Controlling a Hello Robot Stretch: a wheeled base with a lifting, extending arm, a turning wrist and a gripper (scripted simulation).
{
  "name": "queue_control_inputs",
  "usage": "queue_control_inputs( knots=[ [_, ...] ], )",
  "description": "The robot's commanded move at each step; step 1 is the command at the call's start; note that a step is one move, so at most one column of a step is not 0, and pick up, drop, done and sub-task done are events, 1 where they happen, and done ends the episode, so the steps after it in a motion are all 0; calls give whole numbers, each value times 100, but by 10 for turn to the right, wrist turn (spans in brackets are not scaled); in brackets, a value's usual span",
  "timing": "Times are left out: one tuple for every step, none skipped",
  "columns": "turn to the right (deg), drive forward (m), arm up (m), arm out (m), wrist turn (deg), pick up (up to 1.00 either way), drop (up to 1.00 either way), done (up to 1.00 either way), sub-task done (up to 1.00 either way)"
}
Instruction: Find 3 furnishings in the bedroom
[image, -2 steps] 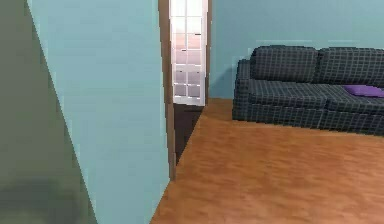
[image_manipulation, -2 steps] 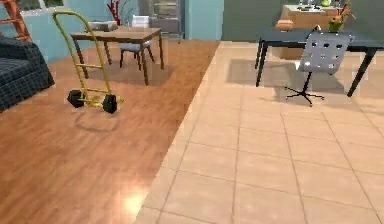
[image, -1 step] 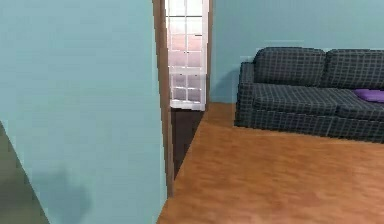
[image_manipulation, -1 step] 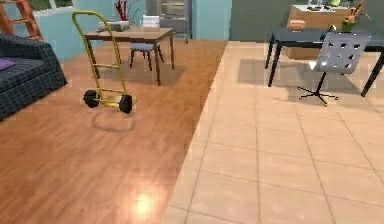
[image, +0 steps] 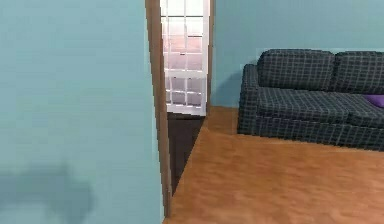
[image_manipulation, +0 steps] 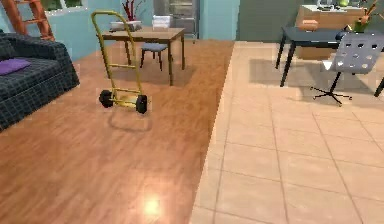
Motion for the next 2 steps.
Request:
queue_control_inputs(
  knots=[
    [450,0,0,0,0,0,0,0,0],
    [450,0,0,0,0,0,0,0,0]
  ],
)
